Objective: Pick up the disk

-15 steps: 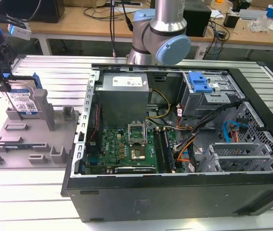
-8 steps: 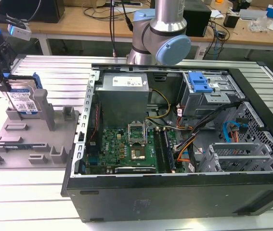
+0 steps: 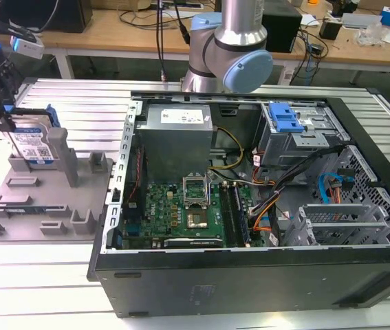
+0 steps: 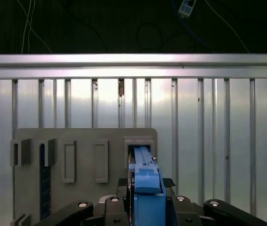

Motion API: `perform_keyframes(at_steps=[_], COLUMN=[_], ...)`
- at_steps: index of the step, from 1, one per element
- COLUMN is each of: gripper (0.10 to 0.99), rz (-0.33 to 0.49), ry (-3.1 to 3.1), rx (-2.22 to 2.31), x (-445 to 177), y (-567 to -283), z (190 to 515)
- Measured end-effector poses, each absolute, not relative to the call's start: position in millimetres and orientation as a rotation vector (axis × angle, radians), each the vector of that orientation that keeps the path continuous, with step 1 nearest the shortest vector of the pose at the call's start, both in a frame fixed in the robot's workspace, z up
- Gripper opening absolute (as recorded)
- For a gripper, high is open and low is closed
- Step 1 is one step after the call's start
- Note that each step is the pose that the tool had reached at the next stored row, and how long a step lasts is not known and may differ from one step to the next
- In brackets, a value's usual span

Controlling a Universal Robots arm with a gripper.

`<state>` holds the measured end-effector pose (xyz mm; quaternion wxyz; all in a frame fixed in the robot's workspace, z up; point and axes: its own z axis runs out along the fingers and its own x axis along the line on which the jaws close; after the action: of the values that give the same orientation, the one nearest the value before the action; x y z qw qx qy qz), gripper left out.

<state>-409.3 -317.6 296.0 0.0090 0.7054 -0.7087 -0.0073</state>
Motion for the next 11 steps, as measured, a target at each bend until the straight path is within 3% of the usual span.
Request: perform_keyframes(at_steps=[11], gripper=[0.369], rz=[-0.048], ry=[-2.225], rx=[2.215], x=[-409], y=[-318], z=[315])
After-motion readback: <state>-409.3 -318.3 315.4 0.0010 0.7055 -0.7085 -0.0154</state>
